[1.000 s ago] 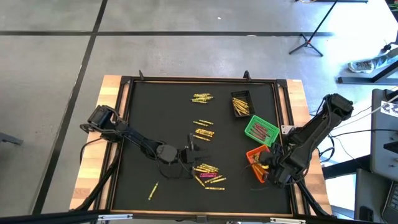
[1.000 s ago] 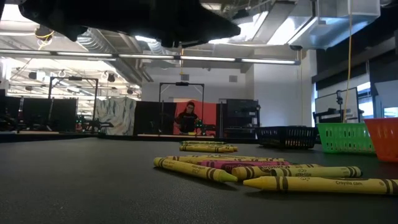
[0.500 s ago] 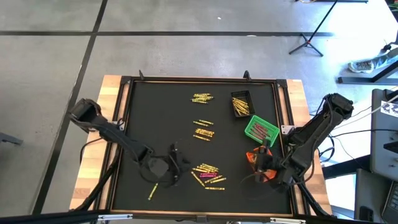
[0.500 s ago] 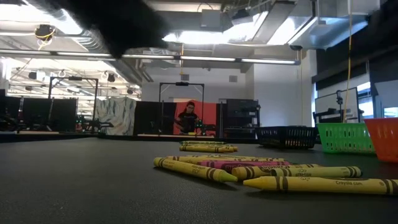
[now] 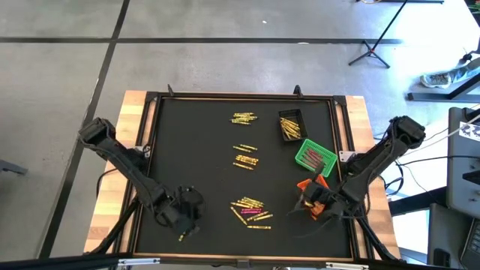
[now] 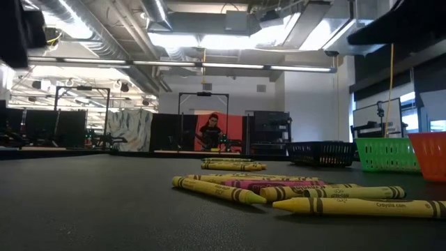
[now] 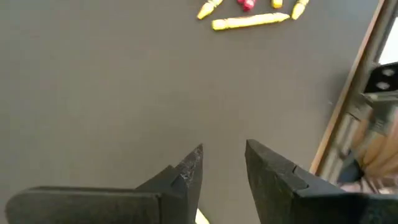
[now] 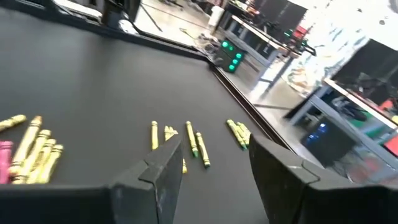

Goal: Sort crayons
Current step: Put the green crayon into the orange basket

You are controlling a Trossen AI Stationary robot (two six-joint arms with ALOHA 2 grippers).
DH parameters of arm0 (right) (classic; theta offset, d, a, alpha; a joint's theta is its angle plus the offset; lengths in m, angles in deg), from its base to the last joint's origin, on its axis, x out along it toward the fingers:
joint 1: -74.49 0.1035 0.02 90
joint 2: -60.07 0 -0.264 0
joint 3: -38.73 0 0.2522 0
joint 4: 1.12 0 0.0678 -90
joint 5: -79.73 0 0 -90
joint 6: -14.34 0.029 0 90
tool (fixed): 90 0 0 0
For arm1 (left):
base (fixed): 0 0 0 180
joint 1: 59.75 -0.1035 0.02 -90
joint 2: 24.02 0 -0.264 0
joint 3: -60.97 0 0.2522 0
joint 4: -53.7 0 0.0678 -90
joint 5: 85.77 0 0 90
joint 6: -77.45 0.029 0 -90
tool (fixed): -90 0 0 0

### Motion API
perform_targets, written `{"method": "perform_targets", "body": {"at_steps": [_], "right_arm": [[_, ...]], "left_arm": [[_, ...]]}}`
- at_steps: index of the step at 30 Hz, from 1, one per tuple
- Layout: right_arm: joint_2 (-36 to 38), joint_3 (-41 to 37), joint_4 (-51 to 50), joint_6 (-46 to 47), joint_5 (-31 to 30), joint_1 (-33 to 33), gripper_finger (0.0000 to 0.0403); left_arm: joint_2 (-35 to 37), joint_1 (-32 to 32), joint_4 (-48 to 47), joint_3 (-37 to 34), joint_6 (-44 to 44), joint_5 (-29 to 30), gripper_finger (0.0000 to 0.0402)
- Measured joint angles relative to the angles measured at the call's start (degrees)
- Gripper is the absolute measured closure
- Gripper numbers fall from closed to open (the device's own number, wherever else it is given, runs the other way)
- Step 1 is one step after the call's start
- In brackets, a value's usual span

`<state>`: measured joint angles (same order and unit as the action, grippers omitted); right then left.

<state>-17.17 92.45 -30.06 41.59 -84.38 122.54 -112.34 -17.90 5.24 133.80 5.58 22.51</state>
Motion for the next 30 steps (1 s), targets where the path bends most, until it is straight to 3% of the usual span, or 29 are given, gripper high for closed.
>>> {"method": "perform_targets", "body": {"at_steps": [4, 10, 17, 30], "right_arm": [[-1.8, 0.0, 0.7, 0.0, 0.5, -2.6, 0.0221], [-3.8, 0.0, 2.0, 0.0, 2.2, -4.7, 0.0221], [-4.2, 0.0, 2.1, -0.6, 1.7, -4.6, 0.0221], [-4.2, 0.0, 2.1, -0.7, 2.6, -4.6, 0.0221]], "left_arm": [[-3.9, 1.6, -10.1, 8.7, -4.7, -2.0, 0.0296], [-12.9, 2.2, -19.4, 16.6, -12.3, -12.6, 0.0296], [-20.1, 2.5, -18.3, 17.3, -16.8, -19.9, 0.0296], [-24.3, 2.8, -18.2, 15.8, -19.8, -19.4, 0.0296]]}}
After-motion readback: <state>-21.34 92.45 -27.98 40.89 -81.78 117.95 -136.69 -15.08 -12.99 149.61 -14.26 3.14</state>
